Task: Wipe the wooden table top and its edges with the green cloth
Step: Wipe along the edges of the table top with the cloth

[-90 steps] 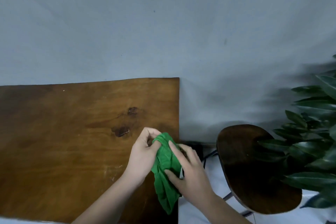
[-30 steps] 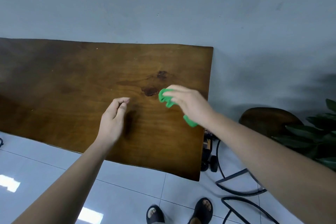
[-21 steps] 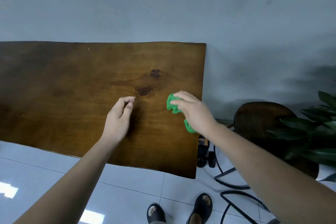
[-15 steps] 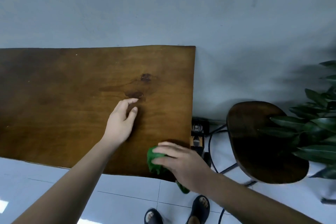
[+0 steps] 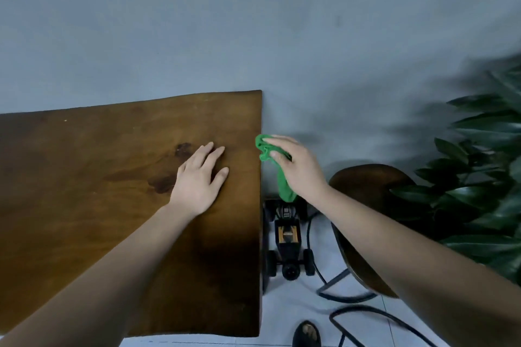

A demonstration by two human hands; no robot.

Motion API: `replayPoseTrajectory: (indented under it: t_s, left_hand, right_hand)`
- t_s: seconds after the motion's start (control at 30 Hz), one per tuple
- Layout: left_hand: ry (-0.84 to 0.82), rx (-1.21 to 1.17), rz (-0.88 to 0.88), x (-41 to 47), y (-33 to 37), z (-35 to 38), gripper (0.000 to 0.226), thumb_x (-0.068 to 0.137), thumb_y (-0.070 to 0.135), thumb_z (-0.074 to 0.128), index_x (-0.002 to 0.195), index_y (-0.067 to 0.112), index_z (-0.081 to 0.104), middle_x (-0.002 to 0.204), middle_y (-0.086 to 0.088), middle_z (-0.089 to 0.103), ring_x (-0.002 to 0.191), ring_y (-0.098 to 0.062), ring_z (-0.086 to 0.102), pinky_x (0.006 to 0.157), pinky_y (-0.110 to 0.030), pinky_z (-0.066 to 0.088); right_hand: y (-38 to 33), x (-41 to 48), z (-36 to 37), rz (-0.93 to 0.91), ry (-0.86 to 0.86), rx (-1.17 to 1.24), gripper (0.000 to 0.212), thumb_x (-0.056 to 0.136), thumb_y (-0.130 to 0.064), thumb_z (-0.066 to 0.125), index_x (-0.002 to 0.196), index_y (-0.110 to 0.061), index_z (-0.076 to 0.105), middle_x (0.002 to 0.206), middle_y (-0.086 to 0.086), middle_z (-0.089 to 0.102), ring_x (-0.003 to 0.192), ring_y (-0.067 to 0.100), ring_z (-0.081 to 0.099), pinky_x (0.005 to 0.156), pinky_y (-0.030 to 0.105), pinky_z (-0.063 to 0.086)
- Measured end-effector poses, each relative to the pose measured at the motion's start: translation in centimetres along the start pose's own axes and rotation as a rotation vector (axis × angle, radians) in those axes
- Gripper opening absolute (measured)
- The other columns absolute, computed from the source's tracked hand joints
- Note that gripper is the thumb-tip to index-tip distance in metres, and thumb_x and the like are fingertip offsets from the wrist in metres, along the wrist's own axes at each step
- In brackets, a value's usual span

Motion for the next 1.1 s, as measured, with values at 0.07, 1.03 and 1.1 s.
replayPoseTrajectory:
  t_s: [0.07,1.03,1.1]
  left_hand:
    - [0.007,0.028,-0.022,0.1,0.0,0.4,0.064,0.112,0.067,0.029,0.171,0.041,0.03,0.183,0.009,0.021,0.17,-0.019,0.015,0.136,-0.052,0.014]
    - [0.054,0.082,-0.045,0.5,0.5,0.9,0.062,0.114,0.064,0.025,0.171,0.041,0.03,0.182,0.011,0.022,0.169,-0.014,0.013,0.135,-0.055,0.018]
    - [0.055,0.081,-0.041,0.4,0.7,0.8,0.06,0.114,0.062,0.027,0.17,0.04,0.031,0.182,0.011,0.022,0.169,-0.014,0.014,0.135,-0.056,0.019]
  right_hand:
    - [2.5,4.5,-0.6,0.033,0.098,-0.038,0.037,0.108,-0.006,0.066,0.143,-0.015,0.074,0.144,0.001,0.072,0.13,0.015,0.066,0.116,0.03,0.048]
    - [3.8,-2.2,3.6,0.079,0.089,0.148,0.037,0.096,0.011,0.069,0.118,-0.018,0.076,0.128,-0.009,0.066,0.123,0.005,0.064,0.108,0.024,0.052]
    - [3.1,-5.9,3.8,0.105,0.064,0.164,0.038,0.096,0.012,0.069,0.117,-0.019,0.078,0.129,-0.013,0.065,0.126,0.003,0.063,0.106,0.02,0.051]
Point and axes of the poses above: each hand's wrist, its own x-axis towards the middle knuckle, its own z-axis out of the palm, y = z × x, the point moved 5 cm from there along x, towards the middle knuckle
